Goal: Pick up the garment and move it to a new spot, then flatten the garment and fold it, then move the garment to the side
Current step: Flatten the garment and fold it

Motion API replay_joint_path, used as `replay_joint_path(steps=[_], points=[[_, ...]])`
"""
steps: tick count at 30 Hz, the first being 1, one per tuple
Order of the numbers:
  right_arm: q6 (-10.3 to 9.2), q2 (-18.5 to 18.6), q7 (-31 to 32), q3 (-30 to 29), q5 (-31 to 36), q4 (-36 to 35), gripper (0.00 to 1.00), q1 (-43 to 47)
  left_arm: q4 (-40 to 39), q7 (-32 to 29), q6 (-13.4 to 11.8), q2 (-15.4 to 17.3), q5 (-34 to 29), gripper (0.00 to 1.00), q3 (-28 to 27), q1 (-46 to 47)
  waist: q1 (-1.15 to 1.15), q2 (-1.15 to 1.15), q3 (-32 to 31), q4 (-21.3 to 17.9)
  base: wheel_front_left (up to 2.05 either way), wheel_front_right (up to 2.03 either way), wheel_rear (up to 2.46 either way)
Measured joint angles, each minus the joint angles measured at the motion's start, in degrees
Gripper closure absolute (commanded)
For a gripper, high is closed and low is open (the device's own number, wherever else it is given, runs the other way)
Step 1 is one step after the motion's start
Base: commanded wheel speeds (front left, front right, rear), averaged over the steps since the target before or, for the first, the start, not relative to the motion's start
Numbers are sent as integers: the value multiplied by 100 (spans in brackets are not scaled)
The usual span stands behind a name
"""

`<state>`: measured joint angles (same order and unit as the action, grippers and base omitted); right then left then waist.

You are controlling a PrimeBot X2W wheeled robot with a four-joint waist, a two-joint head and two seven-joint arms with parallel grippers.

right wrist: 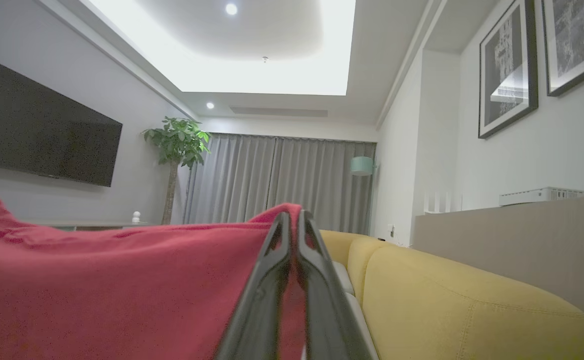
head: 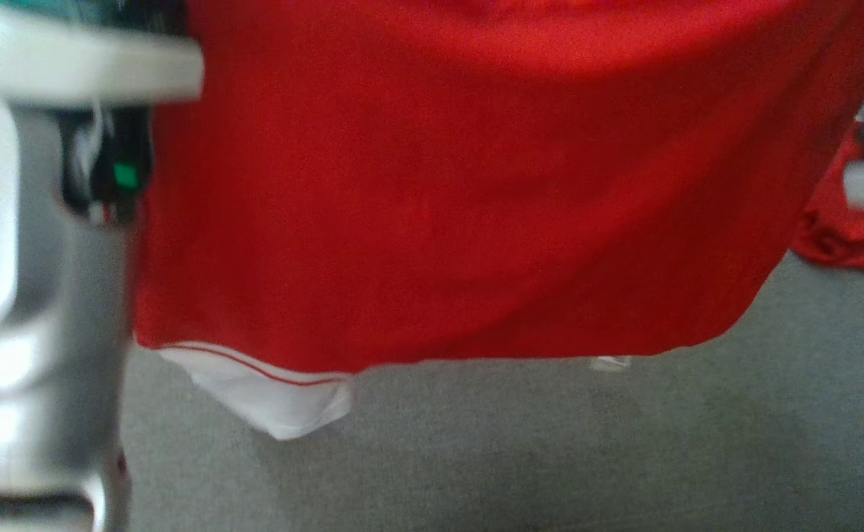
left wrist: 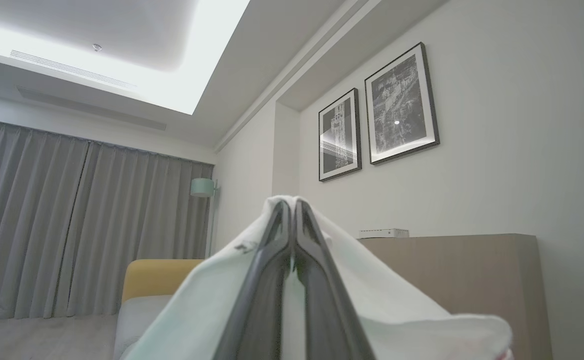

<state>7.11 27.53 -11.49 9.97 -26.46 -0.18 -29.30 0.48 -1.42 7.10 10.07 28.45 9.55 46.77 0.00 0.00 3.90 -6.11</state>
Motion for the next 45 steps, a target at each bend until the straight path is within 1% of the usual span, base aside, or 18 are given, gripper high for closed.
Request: replay_joint_path(steps=[4, 6, 9, 11, 13, 16, 18, 21, 24, 28, 30, 32, 34, 37, 38, 40, 41, 45], points=[[0, 94, -24, 612, -162, 1140, 100, -1390, 1188, 230, 2, 4, 73, 100, 198, 1204, 2, 0, 501, 75, 0, 0, 0], [0, 99, -96, 882, -194, 1706, 100, -2033, 1759, 369, 3, 19, 19, 100, 342, 1642, 3, 0, 757, 113, 0, 0, 0], [0, 103, -244, 1056, -167, 2426, 100, -2899, 2520, 684, 4, 25, -29, 100, 524, 2266, 3, 0, 1138, 155, 0, 0, 0], [0, 94, -291, 1055, -124, 2805, 100, -3389, 2892, 950, 4, 22, -1, 100, 650, 2722, 4, 0, 1368, 171, 0, 0, 0], [0, 86, -299, 880, -12, 2884, 100, -3728, 3114, 1192, 5, 23, 74, 100, 799, 3111, 4, 0, 1549, 188, 0, 0, 0], [0, 171, -323, 601, 256, 2624, 100, -3988, 3211, 1414, 5, 37, 302, 100, 1092, 3527, 2, 0, 1753, 231, 0, 0, 0], [0, 232, -323, 559, 333, 2476, 100, -3991, 3171, 1473, 5, 85, 482, 100, 1214, 3572, 1, 0, 1842, 280, 0, 0, 0], [0, 350, -324, 601, 331, 2306, 100, -3773, 2971, 1572, 7, 199, 816, 100, 1249, 3383, 1, 0, 1945, 370, 0, 0, 0], [0, 452, -324, 639, 310, 2252, 100, -3325, 2672, 1596, 7, 436, 907, 100, 1292, 2836, 1, 0, 2040, 459, 0, 0, 0], [0, 474, -323, 601, 216, 2251, 100, -2464, 2165, 1614, -14, 788, 512, 100, 1537, 1500, 1, 0, 2095, 556, 0, 0, 0], [0, 447, -323, 578, 205, 2241, 100, -2035, 1931, 1614, -163, 935, 322, 100, 1670, 719, 2, 0, 2061, 562, 0, 0, 0], [0, 421, -323, 557, 142, 2173, 100, -1559, 1666, 1614, -342, 967, 274, 100, 1679, -114, 0, 0, 1988, 567, 0, 0, 0], [0, 390, -323, 489, 76, 2093, 100, -1022, 1344, 1614, -470, 985, 268, 100, 1673, -923, -1, 0, 1896, 582, 0, 0, 0], [0, 224, -321, 242, -63, 1951, 100, -110, 890, 1613, -628, 1011, 233, 100, 1575, -2033, -1, 0, 1703, 608, 0, 0, 0], [0, 149, -321, 134, -96, 1876, 100, 216, 747, 1613, -688, 1012, 241, 100, 1461, -2385, -1, 0, 1626, 614, 0, 0, 0], [0, 15, -321, -16, -69, 1694, 100, 834, 521, 1613, -767, 1068, 254, 100, 1302, -3032, -1, 0, 1462, 617, 0, 0, 0], [0, 15, -321, -16, -69, 1694, 100, 834, 521, 1613, -767, 1068, 254, 100, 1302, -3032, -1, 0, 1462, 617, 0, 0, 0], [0, -266, -320, -267, 63, 1326, 100, 1983, 86, 1613, -923, 1165, 322, 100, 1232, -4356, -2, 0, 1073, 591, 0, 0, 0]])
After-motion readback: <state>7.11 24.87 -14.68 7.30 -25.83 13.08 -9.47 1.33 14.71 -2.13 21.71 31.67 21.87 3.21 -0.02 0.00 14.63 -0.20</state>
